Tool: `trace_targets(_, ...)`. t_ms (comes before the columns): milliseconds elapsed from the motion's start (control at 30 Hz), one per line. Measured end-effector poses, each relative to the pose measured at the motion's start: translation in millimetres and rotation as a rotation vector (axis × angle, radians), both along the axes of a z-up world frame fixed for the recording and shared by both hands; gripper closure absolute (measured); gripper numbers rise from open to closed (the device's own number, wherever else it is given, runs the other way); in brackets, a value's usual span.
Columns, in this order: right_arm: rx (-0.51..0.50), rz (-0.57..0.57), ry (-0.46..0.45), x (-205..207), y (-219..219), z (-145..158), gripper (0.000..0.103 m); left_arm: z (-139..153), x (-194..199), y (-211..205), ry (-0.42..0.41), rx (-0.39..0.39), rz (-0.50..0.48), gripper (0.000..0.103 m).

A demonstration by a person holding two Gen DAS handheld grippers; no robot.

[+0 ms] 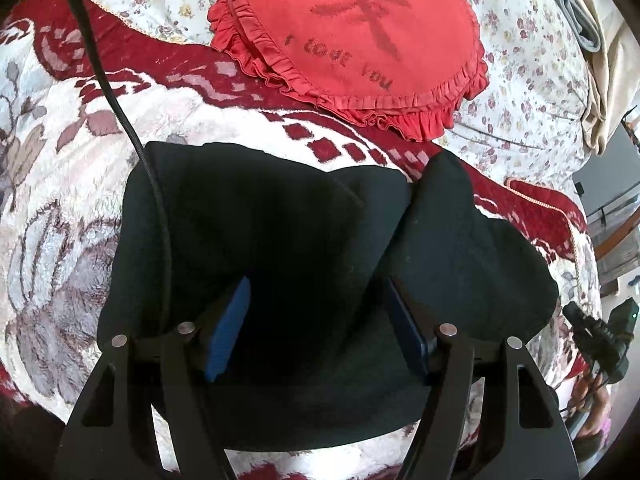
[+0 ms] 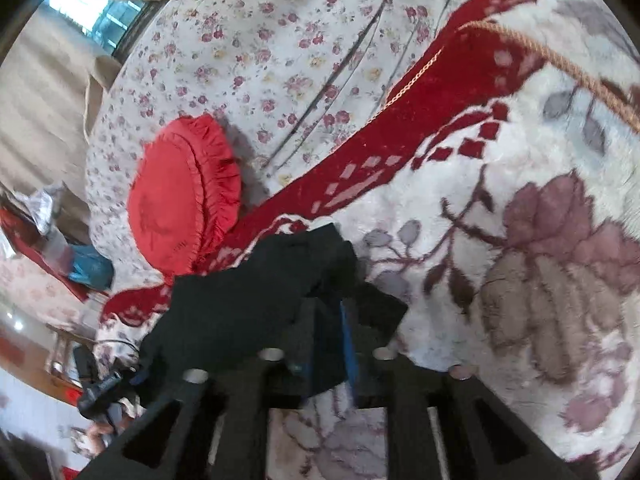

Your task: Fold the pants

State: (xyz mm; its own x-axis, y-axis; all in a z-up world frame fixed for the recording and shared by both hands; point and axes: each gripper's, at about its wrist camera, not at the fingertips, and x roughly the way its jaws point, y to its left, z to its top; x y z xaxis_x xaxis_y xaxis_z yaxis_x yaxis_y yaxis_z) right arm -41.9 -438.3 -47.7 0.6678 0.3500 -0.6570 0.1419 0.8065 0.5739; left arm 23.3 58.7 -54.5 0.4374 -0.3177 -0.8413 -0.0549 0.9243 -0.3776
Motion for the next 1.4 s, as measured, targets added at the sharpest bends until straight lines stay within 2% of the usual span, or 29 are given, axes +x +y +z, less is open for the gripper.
trace_targets(33, 0.006, -0.013, -0.006, 3.0, -1.2, -1.7, 0.053, -0.4, 0.5, -0.8, 0.001, 0.005, -0.001, 0.035)
trace_targets(67, 0.009, -0.021, -0.009, 6.8, -1.9, -3.5, 0.046, -0.9, 1.2, -1.4, 0.002, 0.009, -0.002, 0.035)
trace_targets(300, 0.135, 0.050, 0.075, 51.6, 7.9, -30.8, 0.046, -1.6, 2.4, -2.3, 0.005, 0.009, -0.003, 0.033)
trace_targets(333, 0.125, 0.054, 0.068, 56.8, 12.0, -32.1, 0.049, -2.1, 2.8, -2.0, 0.007, 0.006, -0.004, 0.032)
trace_targets(400, 0.111, 0.044, 0.032, 61.2, 14.8, -31.1, 0.067, -2.5, 3.7, -2.1, 0.010, 0.006, -0.006, 0.032)
trace_targets(433, 0.108, 0.030, 0.011, 62.2, 14.4, -29.3, 0.087, -2.3, 4.1, -2.1, 0.011, 0.006, -0.007, 0.032)
trace_targets(467, 0.100, 0.024, -0.011, 61.6, 14.5, -24.9, 0.090, -2.1, 4.3, -2.3, 0.013, 0.007, -0.008, 0.032)
trace_targets(633, -0.003, 0.087, -0.120, 32.4, 28.7, 21.9, 0.092, -2.4, 4.0, 0.7, 0.011, -0.004, -0.012, 0.032)
trace_targets(733, 0.002, 0.096, -0.146, 5.1, 27.1, 36.8, 0.092, -2.2, 3.1, 1.7, 0.012, -0.010, -0.009, 0.032)
trace_targets(800, -0.008, 0.091, -0.120, -6.0, 22.8, 32.0, 0.092, -2.1, 2.7, 1.2, 0.014, -0.008, -0.008, 0.032)
trace_targets(933, -0.063, 0.073, 0.060, 3.2, 12.0, -15.5, 0.091, -1.2, 3.0, -2.4, 0.018, 0.011, -0.008, 0.032)
trace_targets(1000, -0.043, 0.062, 0.091, 4.1, 5.5, -25.2, 0.089, -1.0, 2.4, -2.4, 0.019, 0.008, -0.009, 0.032)
trace_targets(1033, -0.019, 0.053, 0.075, 2.3, 0.4, -24.0, 0.082, -1.1, 2.0, -2.5, 0.020, 0.008, -0.011, 0.032)
trace_targets(1067, -0.023, 0.038, 0.050, 0.4, -4.3, -18.9, 0.067, -1.4, 2.0, -2.9, 0.020, 0.011, -0.014, 0.032)
trace_targets(1133, -0.058, 0.035, 0.022, 3.5, -8.9, -10.7, 0.046, -1.6, 2.8, -4.0, 0.017, 0.022, -0.019, 0.032)
trace_targets(1167, -0.059, 0.055, 0.024, 7.5, -9.1, -10.6, 0.042, -0.7, 3.0, -4.5, 0.014, 0.023, -0.017, 0.032)
trace_targets(1333, 0.005, 0.103, 0.112, 29.4, -2.3, -35.3, 0.042, 10.0, -1.9, -3.9, -0.017, -0.029, -0.005, 0.032)
trace_targets(1400, -0.023, 0.078, 0.098, 29.2, 6.6, -32.2, 0.042, 16.5, -4.0, -5.8, -0.035, -0.013, -0.012, 0.032)
